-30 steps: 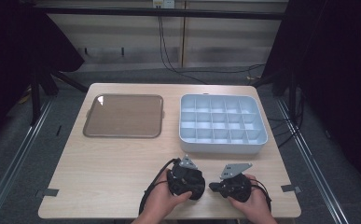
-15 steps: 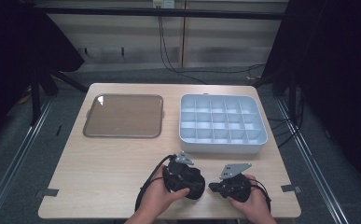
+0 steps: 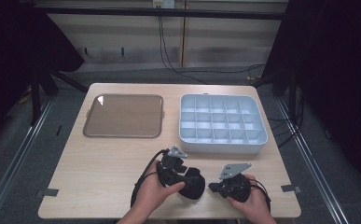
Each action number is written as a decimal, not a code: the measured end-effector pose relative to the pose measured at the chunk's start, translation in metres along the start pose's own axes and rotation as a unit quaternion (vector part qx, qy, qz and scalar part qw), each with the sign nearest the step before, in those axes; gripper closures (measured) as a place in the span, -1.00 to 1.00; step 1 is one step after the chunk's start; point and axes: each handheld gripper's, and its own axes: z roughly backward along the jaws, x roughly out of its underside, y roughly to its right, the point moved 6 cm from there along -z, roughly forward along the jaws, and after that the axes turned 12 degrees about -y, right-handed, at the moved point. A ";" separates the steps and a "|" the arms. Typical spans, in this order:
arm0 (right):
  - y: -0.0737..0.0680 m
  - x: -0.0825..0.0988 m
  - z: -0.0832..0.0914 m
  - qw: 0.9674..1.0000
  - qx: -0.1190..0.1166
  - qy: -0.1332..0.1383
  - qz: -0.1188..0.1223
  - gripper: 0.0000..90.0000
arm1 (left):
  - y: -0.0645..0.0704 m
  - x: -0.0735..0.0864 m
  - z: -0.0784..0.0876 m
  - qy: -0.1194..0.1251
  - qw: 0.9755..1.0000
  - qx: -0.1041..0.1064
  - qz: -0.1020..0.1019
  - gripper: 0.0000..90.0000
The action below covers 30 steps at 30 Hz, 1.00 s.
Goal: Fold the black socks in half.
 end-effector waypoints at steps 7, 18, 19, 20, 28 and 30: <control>0.000 0.000 0.001 1.000 0.001 0.003 0.001 0.96 | -0.019 0.007 0.006 0.010 0.999 -0.020 0.025 -0.06; 0.001 0.000 0.001 1.000 0.001 0.003 -0.002 0.93 | -0.044 0.035 -0.007 -0.037 0.997 -0.067 0.032 -0.01; 0.001 0.000 0.001 1.000 0.001 0.004 -0.002 0.93 | -0.044 0.036 -0.009 -0.037 0.997 -0.064 0.031 -0.01; 0.001 0.000 0.001 1.000 0.001 0.004 -0.001 0.92 | -0.042 0.036 -0.010 -0.042 0.997 -0.063 0.027 -0.01; 0.006 0.000 0.005 1.000 0.008 0.009 -0.017 0.74 | -0.026 0.038 -0.018 -0.050 0.998 -0.047 0.010 -0.01; 0.007 0.001 0.007 1.000 0.010 0.009 -0.021 0.69 | -0.022 0.037 -0.020 -0.049 0.998 -0.044 0.008 -0.02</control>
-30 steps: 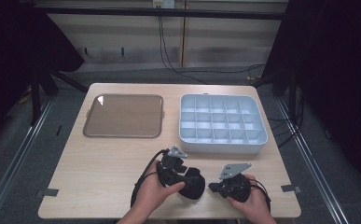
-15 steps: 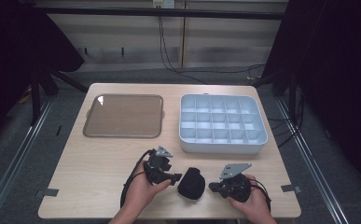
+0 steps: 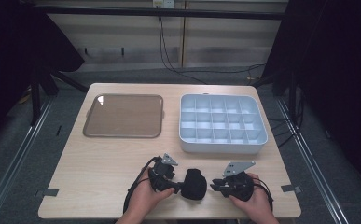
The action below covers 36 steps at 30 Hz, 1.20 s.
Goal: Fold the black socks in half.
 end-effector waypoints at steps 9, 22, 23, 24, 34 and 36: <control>0.006 0.000 0.002 1.000 0.009 -0.004 -0.017 0.43 | 0.011 -0.005 -0.005 0.000 1.000 0.010 -0.012 -0.03; 0.026 0.002 0.016 0.999 0.029 -0.006 -0.045 0.18 | 0.019 -0.012 -0.010 0.005 1.000 0.014 -0.020 -0.05; 0.026 0.002 0.017 0.998 0.030 -0.008 -0.046 0.15 | 0.020 -0.012 -0.010 0.005 1.000 0.015 -0.020 -0.05; 0.027 0.001 0.017 0.998 0.029 -0.003 -0.048 0.13 | 0.021 -0.013 -0.010 0.010 1.000 0.017 -0.014 -0.06; 0.027 -0.009 0.025 0.998 0.026 0.000 -0.057 -0.05 | 0.025 -0.011 -0.008 0.008 0.999 0.020 -0.025 -0.08; 0.026 -0.011 0.027 0.998 0.027 -0.001 -0.055 -0.08 | 0.026 -0.012 -0.007 0.013 1.000 0.022 -0.019 -0.09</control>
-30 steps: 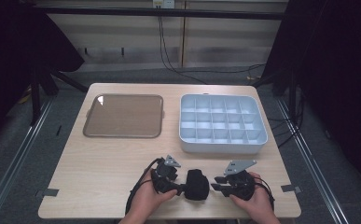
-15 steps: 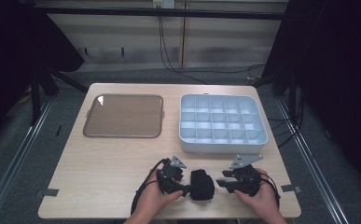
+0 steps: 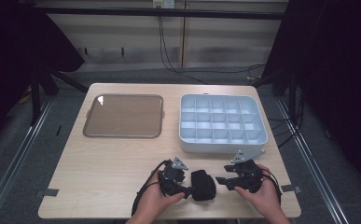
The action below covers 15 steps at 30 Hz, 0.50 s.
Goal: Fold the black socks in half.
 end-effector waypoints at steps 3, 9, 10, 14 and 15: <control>-0.001 -0.002 0.001 1.000 0.003 -0.007 0.004 -0.11 | -0.001 0.001 0.002 -0.002 1.000 -0.002 -0.003 -0.11; -0.003 -0.006 0.005 1.000 0.002 -0.010 0.005 -0.15 | -0.005 0.004 0.007 -0.003 1.000 -0.009 -0.004 -0.13; -0.004 -0.008 0.005 1.000 0.000 -0.008 0.008 -0.15 | -0.006 0.004 0.007 -0.002 1.000 -0.012 -0.003 -0.14; -0.009 -0.016 0.009 1.000 0.000 -0.004 0.016 -0.16 | -0.014 0.008 0.012 0.003 1.000 -0.017 0.003 -0.17; -0.011 -0.019 0.010 1.000 0.001 -0.003 0.018 -0.17 | -0.015 0.008 0.013 0.006 1.000 -0.021 0.006 -0.19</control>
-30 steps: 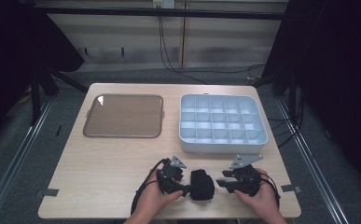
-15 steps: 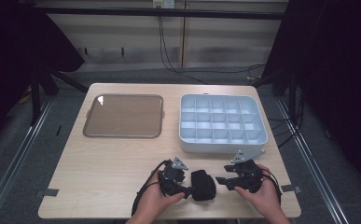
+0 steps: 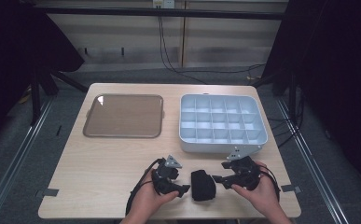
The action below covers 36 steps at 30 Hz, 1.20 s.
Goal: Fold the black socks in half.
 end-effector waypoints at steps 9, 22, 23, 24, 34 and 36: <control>-0.014 -0.014 -0.007 1.000 -0.015 0.002 0.015 -0.20 | -0.011 0.005 0.005 0.002 1.000 -0.004 0.011 -0.20; -0.020 -0.005 -0.030 0.999 -0.023 -0.023 0.012 -0.22 | -0.013 0.006 0.006 0.002 1.000 -0.005 0.008 -0.20; -0.020 -0.003 -0.031 0.999 -0.028 -0.023 0.008 -0.22 | -0.012 0.006 0.006 0.003 1.000 -0.005 0.012 -0.20; -0.018 -0.001 -0.032 0.999 -0.029 -0.021 0.003 -0.22 | -0.012 0.006 0.006 0.003 1.000 -0.005 0.012 -0.20; -0.014 0.012 -0.038 0.999 -0.034 -0.015 -0.009 -0.20 | -0.012 0.006 0.004 0.003 1.000 -0.004 0.012 -0.20; -0.014 0.013 -0.040 0.999 -0.039 -0.012 -0.012 -0.19 | -0.012 0.006 0.004 0.002 1.000 -0.008 0.012 -0.20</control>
